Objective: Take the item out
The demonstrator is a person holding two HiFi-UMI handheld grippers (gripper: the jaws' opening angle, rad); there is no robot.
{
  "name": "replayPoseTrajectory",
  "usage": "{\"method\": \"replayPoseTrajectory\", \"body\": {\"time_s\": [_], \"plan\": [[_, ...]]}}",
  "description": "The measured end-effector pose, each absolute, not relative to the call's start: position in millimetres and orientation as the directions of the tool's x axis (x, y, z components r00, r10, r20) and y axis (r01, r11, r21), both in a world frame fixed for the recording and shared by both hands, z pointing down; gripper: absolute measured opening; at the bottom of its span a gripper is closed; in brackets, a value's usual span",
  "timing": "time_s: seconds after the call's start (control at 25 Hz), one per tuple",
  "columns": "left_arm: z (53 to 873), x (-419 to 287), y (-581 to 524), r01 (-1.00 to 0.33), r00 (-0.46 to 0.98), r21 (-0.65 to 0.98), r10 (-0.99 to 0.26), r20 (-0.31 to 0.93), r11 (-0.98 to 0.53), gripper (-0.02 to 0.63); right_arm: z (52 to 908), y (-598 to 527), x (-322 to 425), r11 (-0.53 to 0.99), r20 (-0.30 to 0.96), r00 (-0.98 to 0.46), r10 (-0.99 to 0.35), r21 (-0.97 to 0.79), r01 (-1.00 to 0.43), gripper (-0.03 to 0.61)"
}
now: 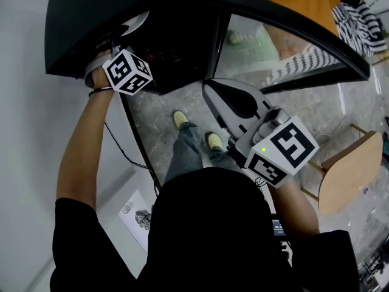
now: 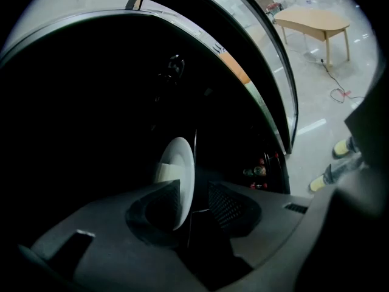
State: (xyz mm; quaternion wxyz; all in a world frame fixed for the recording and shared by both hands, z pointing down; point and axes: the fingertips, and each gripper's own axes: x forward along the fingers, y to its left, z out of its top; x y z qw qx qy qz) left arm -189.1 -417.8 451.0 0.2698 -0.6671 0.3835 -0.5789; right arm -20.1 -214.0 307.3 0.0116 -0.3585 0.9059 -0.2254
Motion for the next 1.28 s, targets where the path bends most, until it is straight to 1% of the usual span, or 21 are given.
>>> {"method": "replayPoseTrajectory", "body": {"time_s": [0.36,0.48,0.76,0.8,0.84,1.0,1.28], "plan": [[455,-192,-424,-0.174,-0.006,-0.829,-0.841,0.541,-0.531,0.146,311,-214,-9,0.615,0.159,-0.720,-0.676,-0.417,-0.669,0.008],[450,-194,-425,-0.164,-0.006,-0.850,-0.861,0.508,-0.501,0.067,312,-214,-10,0.612,0.159,-0.718,-0.678,-0.419,-0.671,0.008],[447,-194,-422,-0.152,0.001,-0.864,-0.874,0.486,-0.480,0.063,316,-211,-16,0.618,0.161,-0.724,-0.671,-0.419,-0.666,0.008],[445,-194,-420,-0.148,0.005,-0.869,-0.879,0.476,-0.472,0.058,315,-212,-16,0.617,0.160,-0.723,-0.672,-0.420,-0.666,0.008],[444,-194,-419,-0.141,0.010,-0.874,-0.883,0.469,-0.466,0.040,315,-212,-16,0.617,0.159,-0.723,-0.672,-0.420,-0.666,0.008],[444,-191,-409,-0.101,0.028,-0.879,-0.884,0.467,-0.467,0.035,314,-211,-17,0.620,0.157,-0.726,-0.669,-0.419,-0.663,0.008],[441,-196,-407,-0.081,0.034,-0.892,-0.896,0.443,-0.444,0.034,313,-210,-21,0.629,0.156,-0.732,-0.663,-0.413,-0.658,0.008]]}}
